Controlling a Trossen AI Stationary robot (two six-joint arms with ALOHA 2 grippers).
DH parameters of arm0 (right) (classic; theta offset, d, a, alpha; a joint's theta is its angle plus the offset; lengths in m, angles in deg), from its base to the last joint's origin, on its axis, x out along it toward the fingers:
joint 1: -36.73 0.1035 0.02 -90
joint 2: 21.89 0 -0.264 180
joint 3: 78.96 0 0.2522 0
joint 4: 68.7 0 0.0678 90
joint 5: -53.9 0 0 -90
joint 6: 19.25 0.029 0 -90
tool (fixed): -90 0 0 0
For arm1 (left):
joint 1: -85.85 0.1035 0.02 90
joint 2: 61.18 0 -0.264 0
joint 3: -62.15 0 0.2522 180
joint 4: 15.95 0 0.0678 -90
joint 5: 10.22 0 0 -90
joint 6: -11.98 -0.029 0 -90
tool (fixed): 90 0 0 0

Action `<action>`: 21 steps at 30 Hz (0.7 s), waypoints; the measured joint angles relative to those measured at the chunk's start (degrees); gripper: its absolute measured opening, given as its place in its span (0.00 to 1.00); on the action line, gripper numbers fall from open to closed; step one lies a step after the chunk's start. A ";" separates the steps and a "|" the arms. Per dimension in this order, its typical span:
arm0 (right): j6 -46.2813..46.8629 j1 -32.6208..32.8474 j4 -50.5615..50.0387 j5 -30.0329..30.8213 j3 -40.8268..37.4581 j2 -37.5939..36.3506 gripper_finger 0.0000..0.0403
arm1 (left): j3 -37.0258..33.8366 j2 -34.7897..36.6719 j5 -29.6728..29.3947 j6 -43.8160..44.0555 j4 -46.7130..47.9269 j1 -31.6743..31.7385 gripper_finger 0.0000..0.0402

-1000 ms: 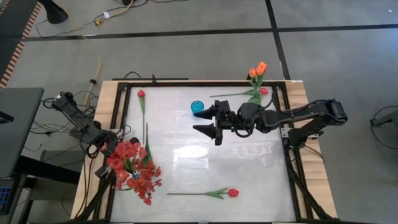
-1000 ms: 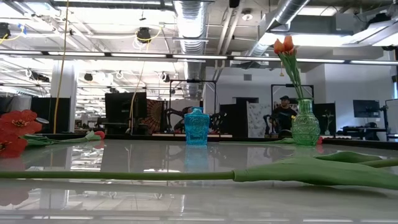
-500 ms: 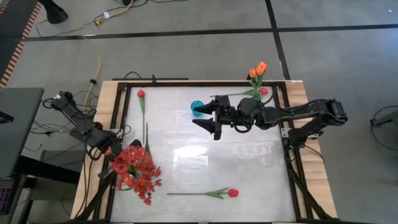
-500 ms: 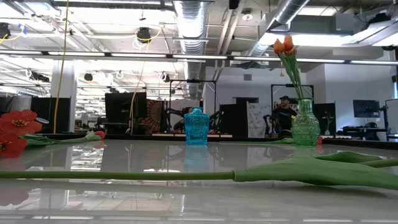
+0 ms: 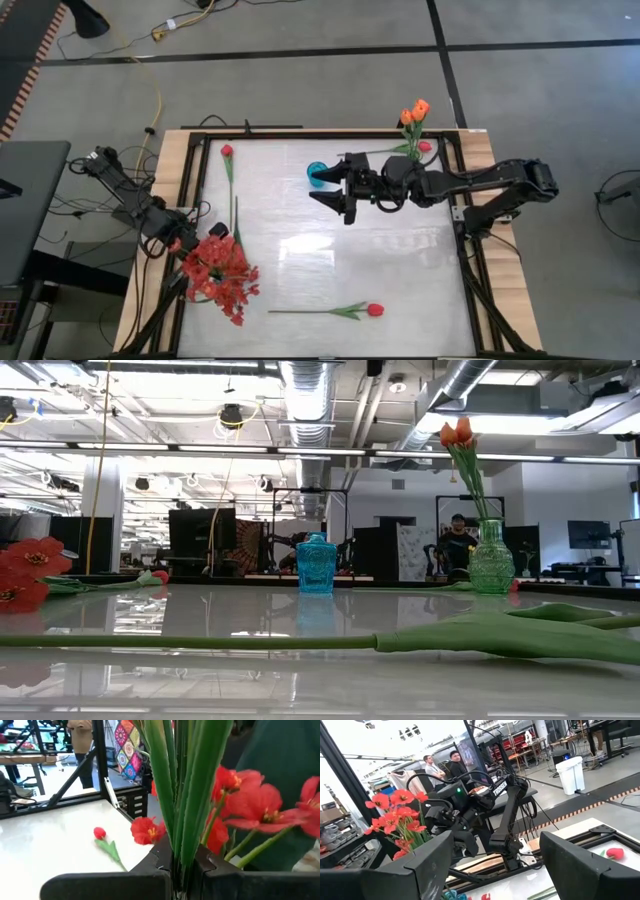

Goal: Sort flowers into vase by color
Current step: Put the right red flowers into the bottom blue vase

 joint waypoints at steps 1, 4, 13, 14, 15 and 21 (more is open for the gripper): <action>0.01 0.00 0.01 0.00 0.00 0.00 0.80 | 0.00 -0.04 0.07 0.16 -0.89 0.00 0.00; 0.01 0.00 0.01 0.02 0.00 0.00 0.80 | 0.02 -0.02 1.10 0.35 -3.27 0.02 0.00; -0.01 -0.90 -0.01 0.02 0.00 0.00 0.80 | 0.02 -0.02 1.57 2.85 -0.66 0.02 0.00; -0.01 -1.10 -0.01 0.00 0.00 0.00 0.80 | 0.02 -0.02 1.57 2.95 -0.70 0.02 0.00; -0.01 -1.22 -0.01 -0.05 0.00 0.00 0.80 | 0.02 0.01 1.54 2.90 -0.70 0.02 0.00; -0.01 -2.19 -0.01 -1.51 0.00 0.00 0.80 | 0.02 0.04 1.21 2.68 -0.50 0.02 0.00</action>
